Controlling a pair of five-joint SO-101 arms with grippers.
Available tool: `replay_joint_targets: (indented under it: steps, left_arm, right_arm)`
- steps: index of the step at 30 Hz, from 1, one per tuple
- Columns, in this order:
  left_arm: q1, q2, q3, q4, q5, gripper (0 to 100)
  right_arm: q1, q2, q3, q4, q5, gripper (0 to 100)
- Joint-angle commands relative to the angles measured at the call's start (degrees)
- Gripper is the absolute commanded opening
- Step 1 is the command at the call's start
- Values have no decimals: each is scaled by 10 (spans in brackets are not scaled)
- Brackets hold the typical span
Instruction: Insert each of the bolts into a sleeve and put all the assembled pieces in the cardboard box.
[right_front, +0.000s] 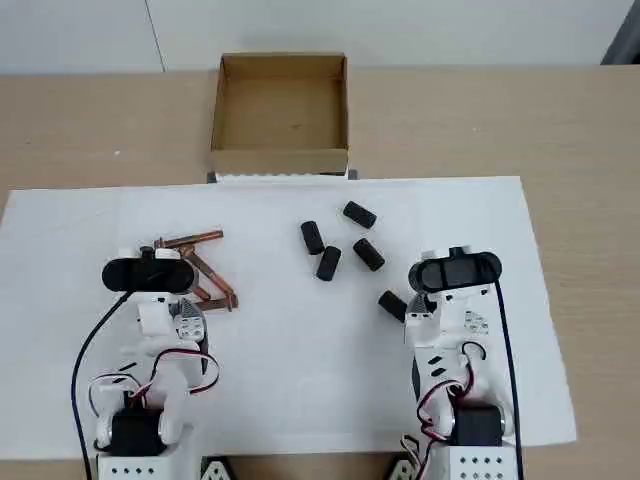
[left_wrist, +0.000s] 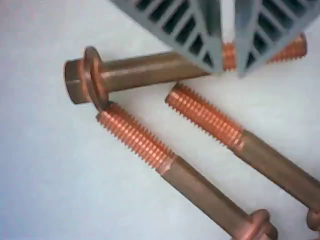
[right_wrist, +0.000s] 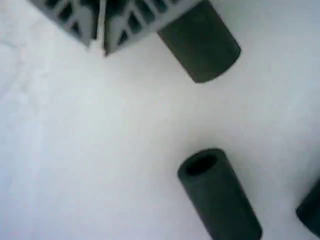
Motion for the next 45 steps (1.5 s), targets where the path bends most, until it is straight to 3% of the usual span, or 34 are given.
replay_joint_targets:
  steps: [1,31,45]
  left_arm:
    - [-4,-5,-1,-4,4,7]
    - [-4,-5,-3,-2,2,7]
    - [-4,-4,-125,0,3,7]
  right_arm:
    - [0,-13,7,1,-4,3]
    - [0,-13,4,9,-4,3]
    - [0,-7,-200,164,-1,4]
